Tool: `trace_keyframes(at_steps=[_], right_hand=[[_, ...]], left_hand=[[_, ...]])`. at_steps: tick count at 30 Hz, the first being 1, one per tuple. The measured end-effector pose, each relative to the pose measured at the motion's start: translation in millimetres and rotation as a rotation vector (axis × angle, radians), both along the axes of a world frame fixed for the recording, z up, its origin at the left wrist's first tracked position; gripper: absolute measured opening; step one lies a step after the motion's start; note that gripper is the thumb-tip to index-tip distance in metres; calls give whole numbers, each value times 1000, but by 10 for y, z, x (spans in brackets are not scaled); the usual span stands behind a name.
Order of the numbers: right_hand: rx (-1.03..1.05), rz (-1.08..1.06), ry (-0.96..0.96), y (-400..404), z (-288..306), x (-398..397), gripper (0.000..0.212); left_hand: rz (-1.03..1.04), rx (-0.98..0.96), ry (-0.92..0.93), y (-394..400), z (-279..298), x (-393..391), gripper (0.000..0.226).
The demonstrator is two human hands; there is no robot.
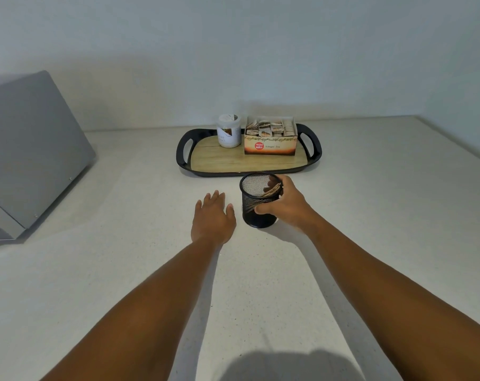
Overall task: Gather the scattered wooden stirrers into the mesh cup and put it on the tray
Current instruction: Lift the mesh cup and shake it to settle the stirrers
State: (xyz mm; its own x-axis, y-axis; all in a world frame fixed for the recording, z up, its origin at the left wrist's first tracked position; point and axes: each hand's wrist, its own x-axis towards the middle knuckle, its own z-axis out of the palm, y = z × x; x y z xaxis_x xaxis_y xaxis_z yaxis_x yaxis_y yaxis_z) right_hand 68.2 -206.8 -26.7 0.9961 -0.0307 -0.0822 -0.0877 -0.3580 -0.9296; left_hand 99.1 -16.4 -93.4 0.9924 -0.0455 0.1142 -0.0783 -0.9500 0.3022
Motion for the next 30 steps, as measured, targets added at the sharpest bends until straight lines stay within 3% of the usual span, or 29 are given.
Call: trace_keyframes(at_steps=[6, 9, 15, 19, 23, 30], right_hand=[[12, 20, 8, 11, -44, 1, 111], [-23, -77, -46, 108, -128, -39, 124], [-106, -122, -141, 176, -136, -82, 98], [-57, -320, -233, 80, 29, -10, 96], [-204, -251, -223, 62, 164, 48, 101], [-225, -149, -233, 115, 227, -18, 99]], left_hand=[[-8, -15, -13, 5, -15, 4, 57], [-2, -6, -8, 0, -14, 1, 57], [-3, -7, -3, 11, -16, 3, 58], [-21, -15, 4, 14, -16, -5, 58], [-14, -14, 10, 9, -18, 13, 57], [-11, -24, 8, 9, -21, 9, 57]])
